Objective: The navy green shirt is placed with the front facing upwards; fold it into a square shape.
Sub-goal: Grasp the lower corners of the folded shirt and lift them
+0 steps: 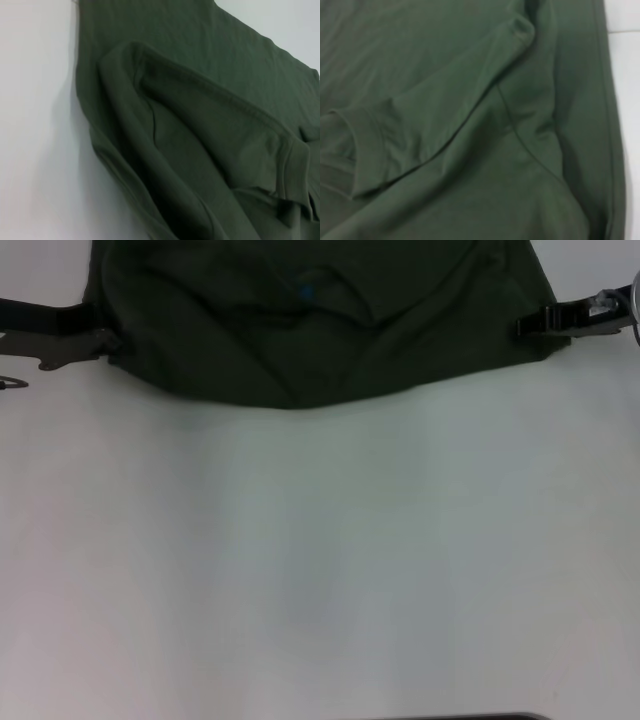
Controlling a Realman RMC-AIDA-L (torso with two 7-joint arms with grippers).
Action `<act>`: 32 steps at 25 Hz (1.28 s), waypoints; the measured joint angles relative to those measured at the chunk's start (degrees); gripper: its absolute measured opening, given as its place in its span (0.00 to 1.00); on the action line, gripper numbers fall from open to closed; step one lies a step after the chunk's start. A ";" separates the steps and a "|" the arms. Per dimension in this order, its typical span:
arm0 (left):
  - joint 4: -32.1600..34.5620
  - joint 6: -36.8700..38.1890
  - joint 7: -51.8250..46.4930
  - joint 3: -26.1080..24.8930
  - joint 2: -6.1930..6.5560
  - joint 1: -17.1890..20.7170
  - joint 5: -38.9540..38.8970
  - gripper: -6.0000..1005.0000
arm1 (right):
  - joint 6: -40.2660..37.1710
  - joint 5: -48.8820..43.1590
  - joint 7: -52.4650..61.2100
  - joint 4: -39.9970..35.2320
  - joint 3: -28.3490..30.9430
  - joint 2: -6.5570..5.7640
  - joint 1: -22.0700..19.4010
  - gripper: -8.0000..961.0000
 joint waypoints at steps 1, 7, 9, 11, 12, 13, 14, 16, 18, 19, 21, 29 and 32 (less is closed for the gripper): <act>0.00 0.00 0.00 0.00 0.00 -0.05 0.00 0.02 | 0.21 -0.60 0.36 0.01 -0.02 0.00 0.00 0.59; 0.00 0.02 0.00 0.00 0.00 -0.15 0.00 0.02 | 0.28 -1.21 0.84 0.03 0.13 0.15 0.33 0.58; 0.00 0.02 0.00 0.00 0.00 -0.18 0.00 0.02 | 0.03 -1.17 0.84 0.02 0.28 0.17 0.48 0.57; 0.00 0.02 0.00 0.00 0.00 -0.18 0.00 0.02 | -0.12 -1.13 0.85 0.02 0.40 0.18 0.54 0.56; 0.00 0.01 0.00 0.00 0.00 -0.15 0.00 0.02 | -0.19 -1.10 0.85 0.02 0.46 0.18 0.57 0.55; 0.00 0.00 0.00 0.00 0.00 -0.09 0.00 0.02 | -0.23 -1.09 0.86 0.03 0.49 0.18 0.58 0.55; 0.00 -0.01 0.00 0.00 0.00 -0.04 0.00 0.02 | -0.28 -1.08 0.86 0.02 0.50 0.18 0.58 0.54; 0.00 -0.07 0.00 0.00 0.00 0.01 0.00 0.02 | -0.33 -1.04 0.86 0.02 0.50 0.18 0.59 0.53; 0.00 -0.14 0.00 0.00 0.00 0.02 0.00 0.02 | -0.35 -1.02 0.86 0.02 0.46 0.18 0.60 0.52; 0.00 -0.19 0.00 0.01 0.00 0.03 0.00 0.02 | -0.36 -1.02 0.86 0.02 0.45 0.18 0.60 0.51; 0.00 -0.20 0.00 0.00 0.00 0.04 0.00 0.02 | -0.42 -1.03 0.88 0.02 0.45 0.16 0.61 0.50; 0.00 0.07 0.00 0.00 0.00 -0.07 0.00 0.02 | -0.93 -2.92 1.04 0.01 0.01 0.01 1.06 0.46; 0.00 0.07 0.00 0.00 0.00 -0.09 0.00 0.02 | -0.96 -3.17 1.23 -0.04 -0.03 0.00 1.15 0.36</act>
